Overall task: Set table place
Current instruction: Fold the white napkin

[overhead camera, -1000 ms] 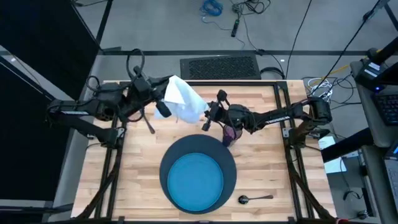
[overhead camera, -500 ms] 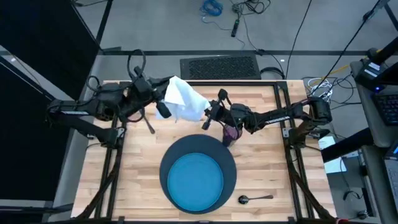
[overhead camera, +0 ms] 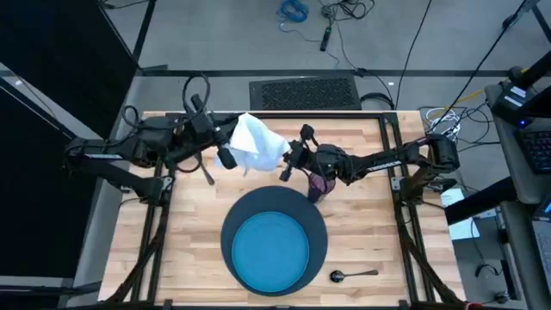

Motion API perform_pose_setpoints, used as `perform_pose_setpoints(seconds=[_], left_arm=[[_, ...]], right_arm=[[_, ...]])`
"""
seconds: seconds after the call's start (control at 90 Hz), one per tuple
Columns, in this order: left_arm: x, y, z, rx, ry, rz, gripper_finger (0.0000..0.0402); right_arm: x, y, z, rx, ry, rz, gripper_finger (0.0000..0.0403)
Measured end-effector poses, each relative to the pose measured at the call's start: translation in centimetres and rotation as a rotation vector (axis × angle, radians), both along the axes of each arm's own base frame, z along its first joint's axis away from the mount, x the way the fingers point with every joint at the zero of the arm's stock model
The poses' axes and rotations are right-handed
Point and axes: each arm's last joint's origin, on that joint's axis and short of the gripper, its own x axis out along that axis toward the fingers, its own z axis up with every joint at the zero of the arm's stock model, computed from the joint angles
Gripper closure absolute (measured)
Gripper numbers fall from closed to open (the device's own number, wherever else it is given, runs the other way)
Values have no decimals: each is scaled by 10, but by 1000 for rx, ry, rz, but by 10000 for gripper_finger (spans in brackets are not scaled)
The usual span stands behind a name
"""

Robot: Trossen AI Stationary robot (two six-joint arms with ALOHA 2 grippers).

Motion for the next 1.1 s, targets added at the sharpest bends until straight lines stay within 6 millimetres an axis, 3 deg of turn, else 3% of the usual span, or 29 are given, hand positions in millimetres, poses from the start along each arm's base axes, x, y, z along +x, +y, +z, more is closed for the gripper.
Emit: perform_pose_setpoints(seconds=[0.2, 0.456, 0.833, 1.1], left_arm=[[1, -2, -2, 127, 75, -72, 346], [0, 1, -4, 18, 53, 31, 287], [-1, 1, -27, -29, 266, 46, 287], [-3, 1, -33, -52, 321, 50, 290]], right_arm=[[0, 0, 0, 0, -1, 0, 403], [0, 0, 0, -49, 25, -8, 403], [-3, -19, 1, -91, 43, -72, 403], [-4, -28, 2, -75, 25, -89, 403]])
